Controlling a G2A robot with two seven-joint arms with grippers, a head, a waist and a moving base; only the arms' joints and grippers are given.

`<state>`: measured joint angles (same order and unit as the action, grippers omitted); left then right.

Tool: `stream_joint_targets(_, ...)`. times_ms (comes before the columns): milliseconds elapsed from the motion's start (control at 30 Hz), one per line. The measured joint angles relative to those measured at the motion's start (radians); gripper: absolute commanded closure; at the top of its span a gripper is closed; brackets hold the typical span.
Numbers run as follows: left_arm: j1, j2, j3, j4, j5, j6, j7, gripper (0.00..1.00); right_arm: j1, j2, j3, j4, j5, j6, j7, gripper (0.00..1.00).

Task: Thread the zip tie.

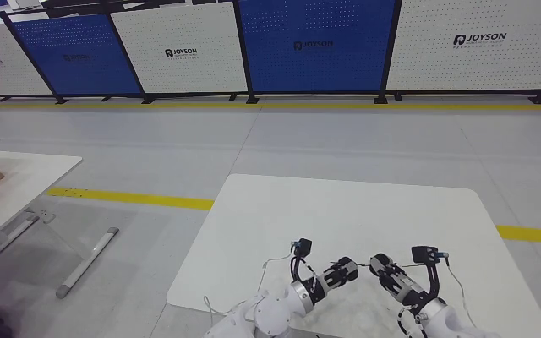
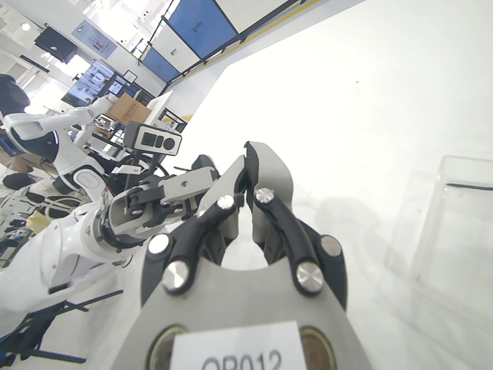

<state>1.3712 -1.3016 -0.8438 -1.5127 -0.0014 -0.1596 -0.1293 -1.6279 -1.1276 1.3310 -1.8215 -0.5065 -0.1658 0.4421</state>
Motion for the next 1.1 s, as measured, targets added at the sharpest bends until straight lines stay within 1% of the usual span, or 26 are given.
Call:
stream_joint_targets(200, -0.004, -0.005, -0.018, 0.004, -0.092, 0.002, 0.009, 1.00, -0.007, 0.002, 0.007, -0.005, -0.005, -0.012, -0.002, 0.00)
stream_joint_targets(300, -0.006, -0.006, -0.028, 0.003, -0.134, 0.013, 0.000, 1.00, -0.013, 0.003, 0.012, -0.006, -0.010, -0.014, -0.007, 0.00)
stream_joint_targets(633, -0.007, -0.005, -0.032, 0.002, -0.137, 0.017, 0.000, 1.00, -0.014, 0.003, 0.012, -0.006, -0.009, -0.014, -0.009, 0.00)
stream_joint_targets(700, -0.004, -0.006, -0.034, 0.000, -0.153, 0.021, 0.002, 1.00, -0.013, 0.003, 0.012, -0.003, -0.010, -0.018, -0.013, 0.00)
stream_joint_targets(833, -0.004, -0.007, -0.050, -0.005, -0.218, 0.037, -0.014, 1.00, 0.003, 0.006, 0.026, 0.028, -0.014, -0.066, -0.008, 0.00)
stream_joint_targets(933, -0.004, -0.006, -0.062, -0.011, -0.266, 0.058, -0.045, 1.00, 0.011, 0.013, 0.040, 0.041, -0.068, -0.128, 0.005, 0.00)
stream_joint_targets(967, -0.004, -0.005, -0.066, -0.014, -0.284, 0.067, -0.060, 1.00, 0.012, 0.016, 0.045, 0.044, -0.099, -0.157, 0.007, 0.00)
stream_joint_targets(1000, -0.004, -0.004, -0.069, -0.015, -0.298, 0.075, -0.071, 1.00, 0.011, 0.018, 0.046, 0.043, -0.119, -0.171, 0.006, 0.00)
stream_joint_targets(1100, -0.005, -0.003, -0.078, -0.019, -0.334, 0.095, -0.098, 1.00, 0.008, 0.025, 0.039, 0.023, -0.183, -0.176, -0.011, 0.00)
